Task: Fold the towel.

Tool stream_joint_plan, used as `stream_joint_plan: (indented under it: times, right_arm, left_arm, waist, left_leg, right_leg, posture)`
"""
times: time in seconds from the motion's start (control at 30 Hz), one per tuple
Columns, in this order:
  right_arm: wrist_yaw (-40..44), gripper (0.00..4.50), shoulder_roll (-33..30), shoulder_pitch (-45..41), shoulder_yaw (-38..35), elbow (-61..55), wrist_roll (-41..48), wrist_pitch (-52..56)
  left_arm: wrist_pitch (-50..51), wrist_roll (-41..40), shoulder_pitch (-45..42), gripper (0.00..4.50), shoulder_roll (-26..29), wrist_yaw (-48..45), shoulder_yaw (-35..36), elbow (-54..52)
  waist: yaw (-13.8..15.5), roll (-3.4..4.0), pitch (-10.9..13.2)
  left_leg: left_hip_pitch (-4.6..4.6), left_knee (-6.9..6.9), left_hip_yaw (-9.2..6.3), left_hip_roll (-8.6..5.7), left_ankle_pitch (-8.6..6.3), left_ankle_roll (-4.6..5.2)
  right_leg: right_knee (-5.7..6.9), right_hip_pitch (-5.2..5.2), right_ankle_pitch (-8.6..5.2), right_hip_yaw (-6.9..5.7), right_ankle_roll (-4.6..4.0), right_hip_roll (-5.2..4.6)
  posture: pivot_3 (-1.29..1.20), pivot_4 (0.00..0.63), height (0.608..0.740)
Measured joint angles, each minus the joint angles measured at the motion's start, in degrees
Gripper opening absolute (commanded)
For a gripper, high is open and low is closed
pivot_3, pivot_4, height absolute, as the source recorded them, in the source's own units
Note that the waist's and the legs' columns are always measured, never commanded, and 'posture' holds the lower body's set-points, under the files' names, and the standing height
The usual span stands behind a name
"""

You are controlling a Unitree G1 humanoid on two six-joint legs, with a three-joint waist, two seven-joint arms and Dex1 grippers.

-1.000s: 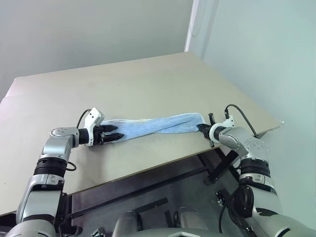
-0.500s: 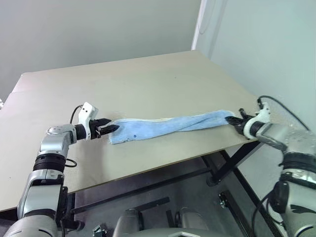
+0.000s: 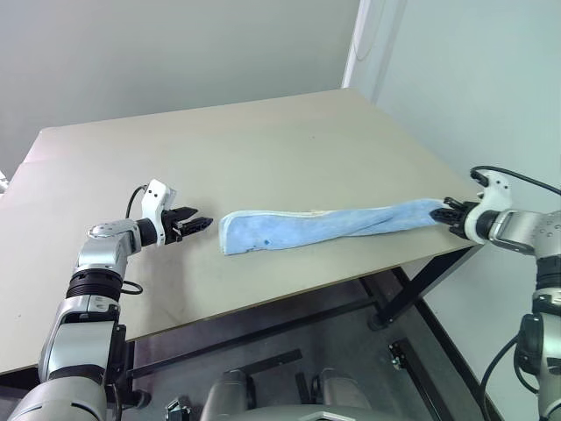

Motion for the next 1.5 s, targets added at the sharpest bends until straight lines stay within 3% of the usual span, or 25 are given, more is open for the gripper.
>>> stream_joint_plan:
  times: [0.17,0.47,0.77,0.97,1.07,1.4,1.5]
  right_arm:
    - [6.4,0.02,0.1,-3.4,1.5,-7.9,-2.2,-0.5]
    - [11.4,0.02,10.2,0.0,12.0,-34.6,-2.4,2.1]
    - [11.3,0.02,18.3,0.9,18.9,-39.9,-3.6,4.6]
    - [9.5,0.02,21.8,2.5,28.6,-36.1,-12.6,1.1]
    - [9.7,0.69,22.7,2.3,29.6,-33.9,-14.9,-0.1]
    - [13.1,4.09,24.3,2.0,21.2,-34.5,-13.4,-1.2]
    - [15.4,4.09,24.4,2.2,15.3,-37.9,-9.2,-1.4]
  left_arm:
    - [0.0,0.0,0.2,3.19,-0.3,0.0,0.0,-0.1]
    - [0.1,0.0,0.9,3.19,-0.4,0.0,0.0,-0.5]
    - [0.1,0.1,1.6,3.19,-0.5,0.0,-0.2,-1.4]
    - [0.0,0.1,2.2,3.19,-1.0,0.2,-0.3,-1.5]
    - [0.0,0.1,2.6,3.19,-1.2,0.4,-0.3,-1.7]
    - [4.6,-0.6,2.9,3.19,-1.2,-0.4,-0.5,-5.9]
    - [11.2,-2.9,2.8,3.19,-1.4,-1.1,-0.3,-8.3]
  waist:
    - [-0.9,0.01,0.0]
    - [-0.2,0.00,0.0]
    - [-0.3,0.00,0.0]
    - [-0.4,-0.03,0.0]
    - [-0.4,-0.04,0.0]
    - [-0.4,-0.04,0.0]
    - [-0.4,-0.04,0.0]
  left_leg:
    - [0.07,0.00,-0.07,0.10,0.00,0.00]
    - [0.00,0.11,-0.20,0.12,0.00,0.00]
    - [-0.18,0.64,-0.20,0.12,-0.02,-0.03]
    - [-0.22,0.72,-0.20,0.12,-0.08,-0.14]
    - [-0.30,0.74,-0.20,0.12,-0.02,-0.04]
    - [-0.35,0.82,-0.22,0.12,-0.01,-0.02]
    - [-0.35,0.82,-0.25,0.12,-0.01,-0.02]
  right_leg:
    - [0.18,-0.04,0.02,0.00,0.00,0.15]
    - [0.27,-0.07,0.02,-0.02,0.00,0.20]
    - [0.37,-0.05,0.15,-0.06,0.01,0.13]
    - [0.41,-0.08,0.21,-0.07,0.02,0.13]
    - [0.41,-0.13,0.24,-0.07,0.06,0.14]
    - [0.46,-0.15,0.26,-0.08,0.11,0.15]
    - [0.50,-0.15,0.26,-0.09,0.11,0.16]
  posture:
    - [0.00,0.000,0.740]
    - [0.00,0.000,0.740]
    - [0.00,0.000,0.740]
    - [0.00,0.000,0.740]
    - [0.00,0.000,0.740]
    - [0.00,0.000,0.740]
    - [0.00,0.000,0.740]
